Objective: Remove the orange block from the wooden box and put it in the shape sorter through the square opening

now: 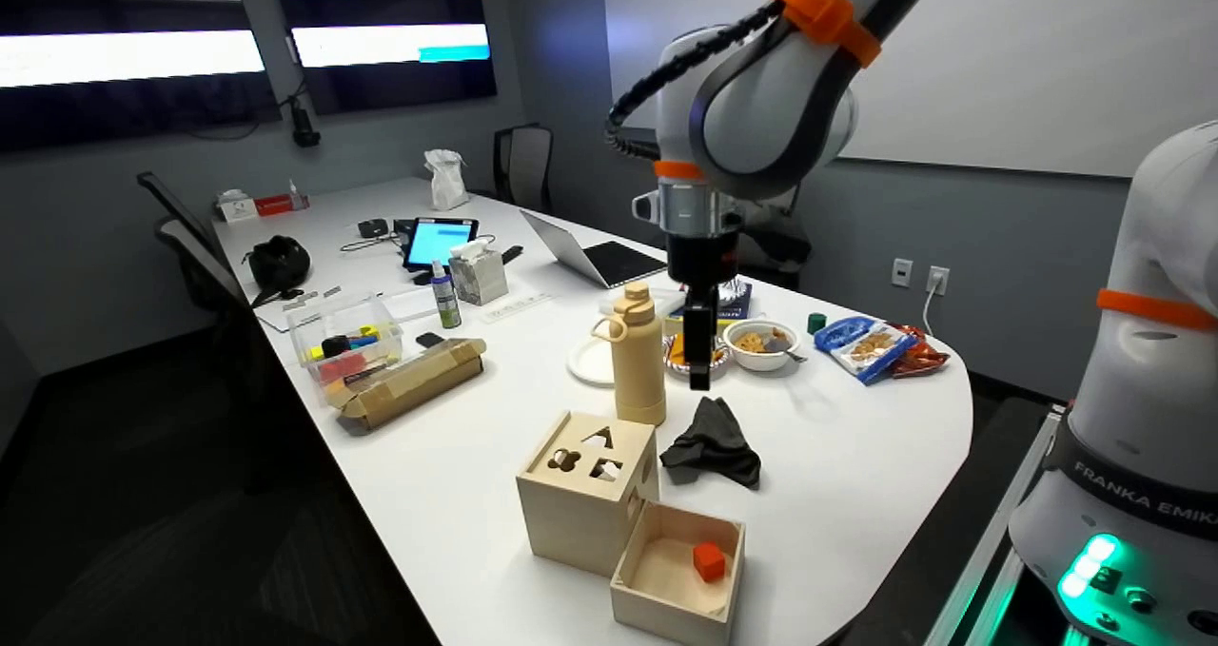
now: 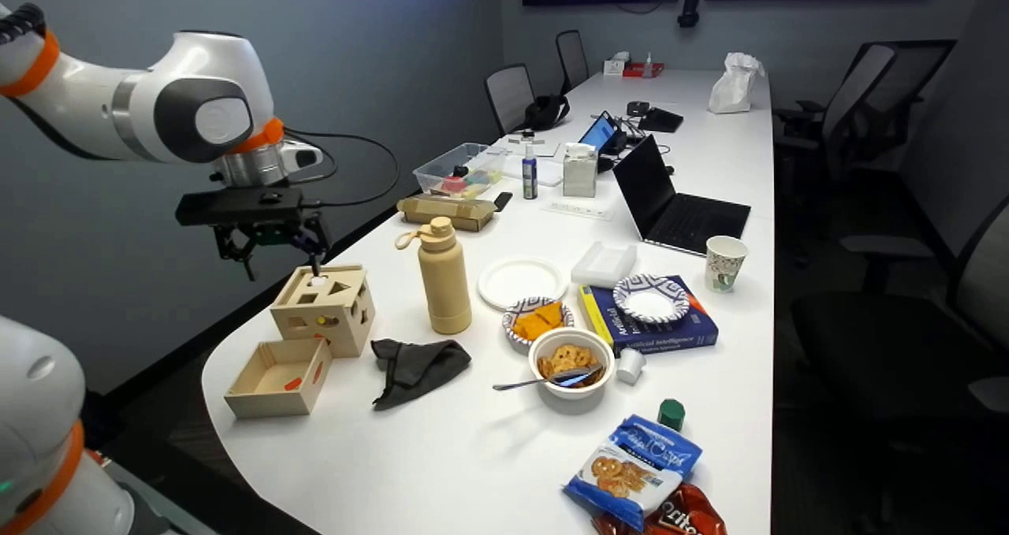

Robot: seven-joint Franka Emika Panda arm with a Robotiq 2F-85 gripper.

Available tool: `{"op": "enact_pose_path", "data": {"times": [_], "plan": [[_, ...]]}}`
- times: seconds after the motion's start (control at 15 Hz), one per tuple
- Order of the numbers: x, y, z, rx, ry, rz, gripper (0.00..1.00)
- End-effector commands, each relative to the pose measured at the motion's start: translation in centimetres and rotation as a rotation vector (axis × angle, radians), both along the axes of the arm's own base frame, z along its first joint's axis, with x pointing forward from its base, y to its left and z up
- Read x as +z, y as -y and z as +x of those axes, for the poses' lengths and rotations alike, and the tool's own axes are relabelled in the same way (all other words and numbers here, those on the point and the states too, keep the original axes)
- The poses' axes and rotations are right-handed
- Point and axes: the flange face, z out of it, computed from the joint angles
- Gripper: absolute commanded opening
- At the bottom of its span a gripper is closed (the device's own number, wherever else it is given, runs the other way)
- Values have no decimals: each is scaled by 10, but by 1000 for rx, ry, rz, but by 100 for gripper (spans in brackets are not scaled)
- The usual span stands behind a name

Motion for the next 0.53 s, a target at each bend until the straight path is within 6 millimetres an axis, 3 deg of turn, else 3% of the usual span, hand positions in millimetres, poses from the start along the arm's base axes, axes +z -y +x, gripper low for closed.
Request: {"op": "enact_pose_path", "data": {"times": [0.0, 0.2, 0.47], "plan": [[-43, -43, -6, 85, -12, 2, 100], [-84, -66, -14, 141, -53, -11, 100], [-128, -81, -19, 178, -96, -32, 100]]}}
